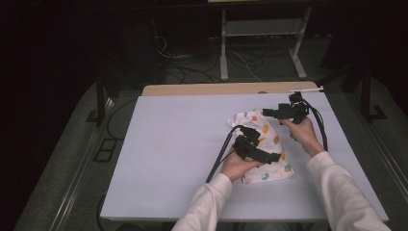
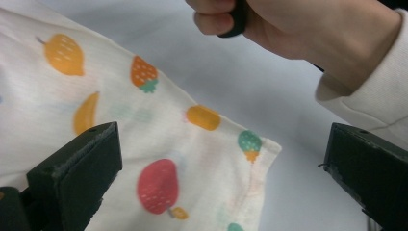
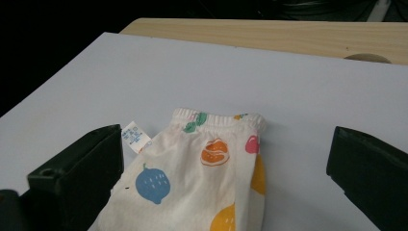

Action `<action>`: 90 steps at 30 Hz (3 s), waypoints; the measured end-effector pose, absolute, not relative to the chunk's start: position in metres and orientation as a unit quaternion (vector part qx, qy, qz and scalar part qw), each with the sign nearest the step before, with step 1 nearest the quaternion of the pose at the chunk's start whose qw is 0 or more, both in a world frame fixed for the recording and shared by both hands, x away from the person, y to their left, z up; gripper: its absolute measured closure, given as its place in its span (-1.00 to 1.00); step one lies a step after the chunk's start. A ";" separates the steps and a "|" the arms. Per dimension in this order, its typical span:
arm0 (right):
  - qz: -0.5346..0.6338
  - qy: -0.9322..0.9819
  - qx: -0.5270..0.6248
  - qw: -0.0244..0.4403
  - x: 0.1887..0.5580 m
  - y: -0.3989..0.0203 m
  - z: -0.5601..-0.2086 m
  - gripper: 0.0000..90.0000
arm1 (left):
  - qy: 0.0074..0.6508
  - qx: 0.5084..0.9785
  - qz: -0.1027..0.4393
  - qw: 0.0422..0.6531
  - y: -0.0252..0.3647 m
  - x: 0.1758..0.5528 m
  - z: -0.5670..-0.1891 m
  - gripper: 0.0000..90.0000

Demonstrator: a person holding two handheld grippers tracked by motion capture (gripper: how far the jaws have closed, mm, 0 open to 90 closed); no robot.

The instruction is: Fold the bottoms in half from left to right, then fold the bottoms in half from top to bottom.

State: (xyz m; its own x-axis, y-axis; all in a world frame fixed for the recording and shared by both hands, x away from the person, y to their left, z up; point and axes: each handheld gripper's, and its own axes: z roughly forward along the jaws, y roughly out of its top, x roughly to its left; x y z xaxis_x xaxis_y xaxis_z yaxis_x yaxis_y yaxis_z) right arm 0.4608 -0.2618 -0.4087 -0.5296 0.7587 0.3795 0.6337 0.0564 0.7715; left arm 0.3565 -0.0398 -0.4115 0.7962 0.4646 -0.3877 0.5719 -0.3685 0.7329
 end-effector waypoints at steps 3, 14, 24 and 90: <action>0.490 0.726 0.479 0.063 0.459 -0.262 -0.408 -1.00 | 0.314 0.824 -0.047 0.469 -0.034 0.359 -0.409 -1.00; 0.492 0.726 0.475 0.065 0.451 -0.263 -0.408 -1.00 | 0.328 0.816 -0.004 0.476 -0.009 0.373 -0.396 -1.00; 0.487 0.729 0.477 0.062 0.450 -0.264 -0.414 -1.00 | 0.341 0.813 0.015 0.472 0.006 0.384 -0.398 -1.00; 0.420 0.754 0.505 -0.002 0.503 -0.271 -0.426 -0.57 | 0.439 0.777 -0.039 0.450 0.024 0.492 -0.434 -0.89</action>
